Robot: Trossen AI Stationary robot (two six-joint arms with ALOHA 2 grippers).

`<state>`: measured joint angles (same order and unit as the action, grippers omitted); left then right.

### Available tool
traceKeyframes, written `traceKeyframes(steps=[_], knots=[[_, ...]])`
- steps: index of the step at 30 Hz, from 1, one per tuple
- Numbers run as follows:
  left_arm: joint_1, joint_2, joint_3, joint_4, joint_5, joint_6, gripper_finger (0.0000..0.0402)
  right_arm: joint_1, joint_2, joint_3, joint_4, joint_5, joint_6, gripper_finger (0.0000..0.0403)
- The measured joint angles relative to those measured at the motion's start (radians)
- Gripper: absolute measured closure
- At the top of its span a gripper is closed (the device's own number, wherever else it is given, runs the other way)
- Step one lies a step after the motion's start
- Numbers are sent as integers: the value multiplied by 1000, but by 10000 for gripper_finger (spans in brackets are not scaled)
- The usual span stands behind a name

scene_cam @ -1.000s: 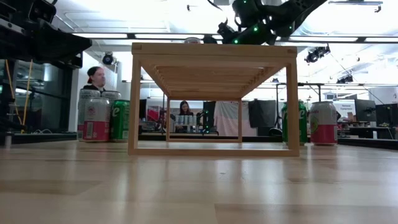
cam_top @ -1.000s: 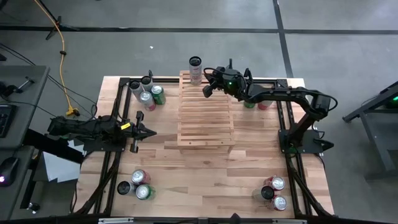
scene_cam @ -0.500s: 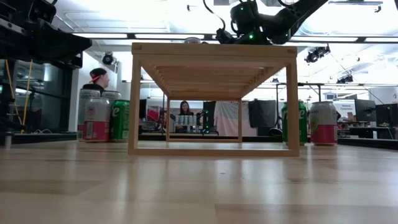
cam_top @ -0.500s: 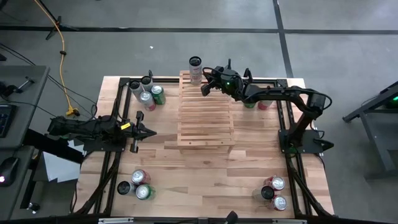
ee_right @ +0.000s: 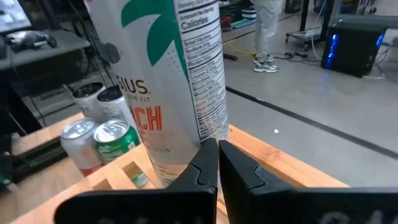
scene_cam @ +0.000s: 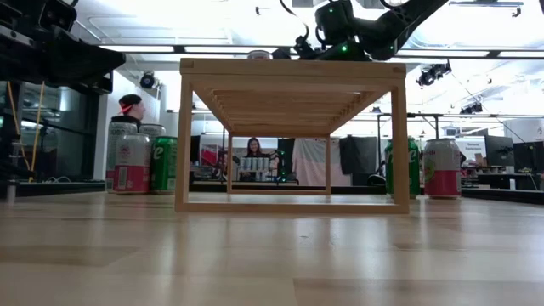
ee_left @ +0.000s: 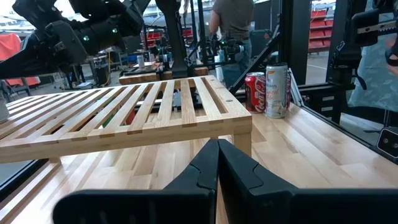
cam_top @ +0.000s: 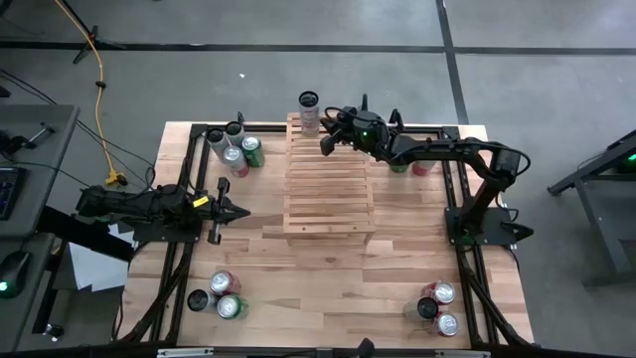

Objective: Place canned beverage on shelf
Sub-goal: Put the top right white pink soda can on the shelf

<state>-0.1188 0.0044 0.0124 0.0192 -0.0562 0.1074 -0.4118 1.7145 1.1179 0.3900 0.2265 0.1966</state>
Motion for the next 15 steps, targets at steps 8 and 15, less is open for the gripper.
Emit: traceKeyframes(steps=[8,15], knots=[[0,0,0,0,0,0,402,0,39,1,57,-36,38,403],[0,0,0,0,0,0,401,3,126,80,41,-73,39,403]])
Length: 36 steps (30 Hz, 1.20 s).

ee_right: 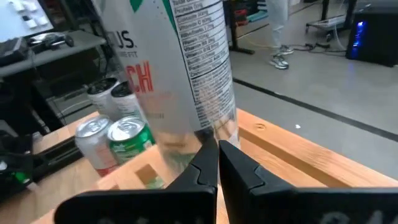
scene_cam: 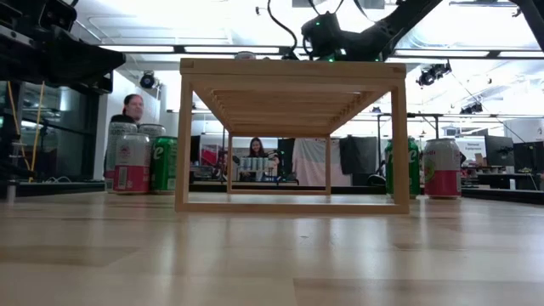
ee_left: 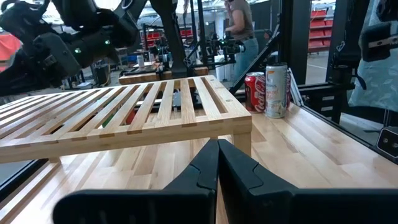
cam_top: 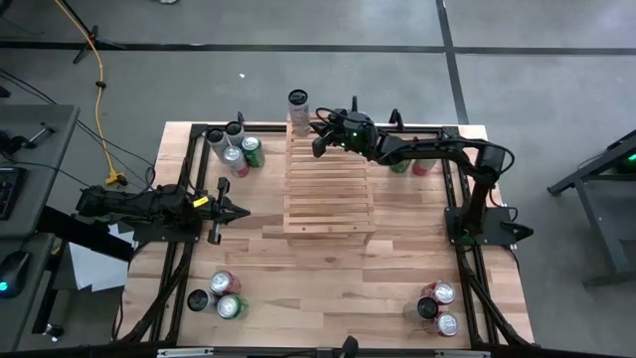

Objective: Place canned beverage on shelf
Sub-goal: Put the top right white pink soda can on the shelf, then put the top white yellow soda can on the shelf

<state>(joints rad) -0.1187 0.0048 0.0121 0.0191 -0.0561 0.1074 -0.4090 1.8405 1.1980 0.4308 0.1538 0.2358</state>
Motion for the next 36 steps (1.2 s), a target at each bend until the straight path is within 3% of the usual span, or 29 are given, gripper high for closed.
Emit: traceKeyframes(steps=[14,19,24,30,36], knots=[[0,0,0,0,0,0,402,6,-20,114,-210,48,-110,403],[0,0,0,0,0,0,401,10,-82,114,-389,66,-155,403],[0,0,0,0,0,0,402,37,-183,107,-606,158,-211,403],[0,0,0,0,0,0,401,92,-392,-57,-704,255,-210,403],[0,0,0,0,0,0,401,162,-662,-349,-591,342,-119,403]])
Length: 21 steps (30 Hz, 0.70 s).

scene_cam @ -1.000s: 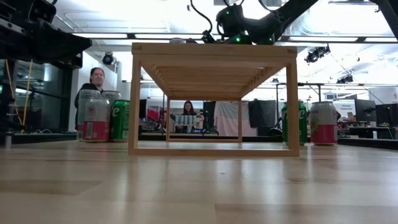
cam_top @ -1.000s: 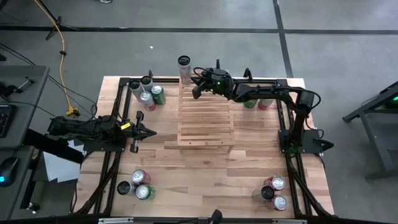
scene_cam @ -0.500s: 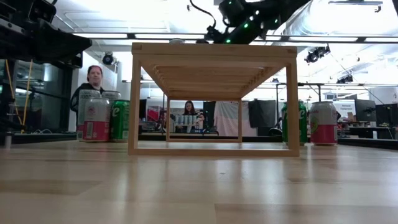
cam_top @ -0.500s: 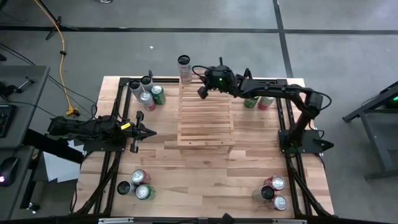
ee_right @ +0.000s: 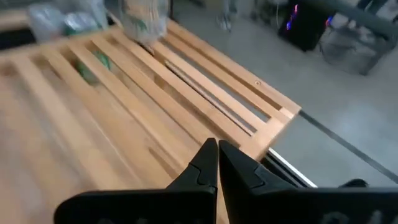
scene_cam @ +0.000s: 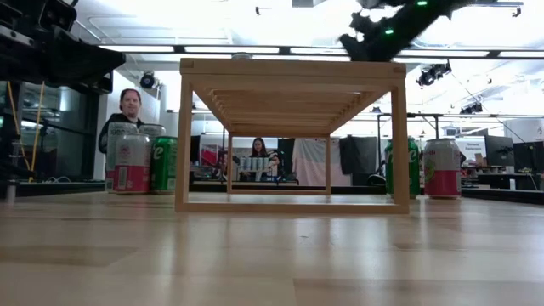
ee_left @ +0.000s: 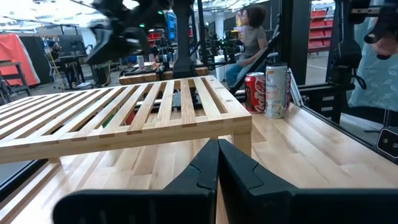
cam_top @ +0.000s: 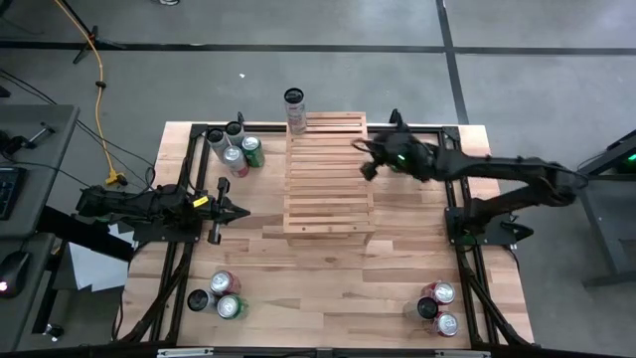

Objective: Place canned beverage on shelf
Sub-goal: Put the top white yellow soda can on the shelf

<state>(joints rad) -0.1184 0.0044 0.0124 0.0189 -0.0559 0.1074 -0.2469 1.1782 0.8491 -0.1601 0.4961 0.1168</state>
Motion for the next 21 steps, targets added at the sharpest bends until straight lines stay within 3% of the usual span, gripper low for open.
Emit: traceKeyframes(steps=[8,21], knots=[[0,0,0,0,0,0,401,83,-230,-254,400,-65,-71,403],[0,0,0,0,0,0,401,175,-227,-326,476,-85,-99,403]])
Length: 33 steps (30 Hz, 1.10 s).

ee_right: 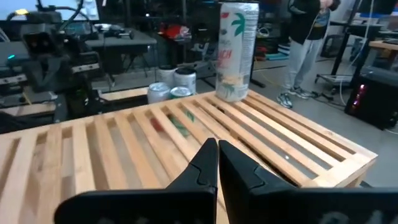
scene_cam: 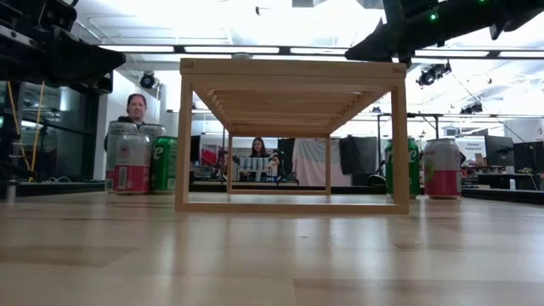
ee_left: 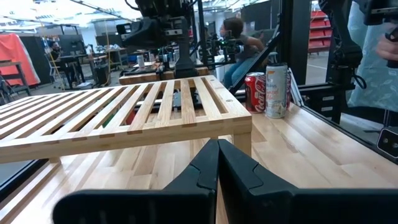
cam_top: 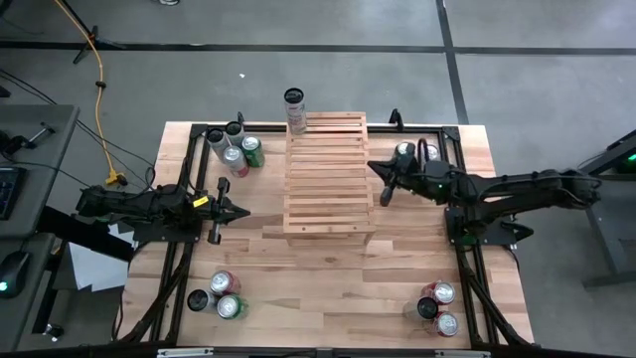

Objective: Place canned beverage on shelf
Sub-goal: Put the top white yellow soda can on the shelf

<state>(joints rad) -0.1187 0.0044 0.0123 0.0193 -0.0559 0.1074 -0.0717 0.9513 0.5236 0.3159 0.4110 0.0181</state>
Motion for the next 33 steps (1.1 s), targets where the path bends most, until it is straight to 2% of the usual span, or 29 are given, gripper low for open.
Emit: traceKeyframes(steps=[9,33], knots=[[0,0,0,0,0,0,402,42,5,0,24,10,-51,403],[0,0,0,0,0,0,401,39,5,0,33,14,-53,403]])
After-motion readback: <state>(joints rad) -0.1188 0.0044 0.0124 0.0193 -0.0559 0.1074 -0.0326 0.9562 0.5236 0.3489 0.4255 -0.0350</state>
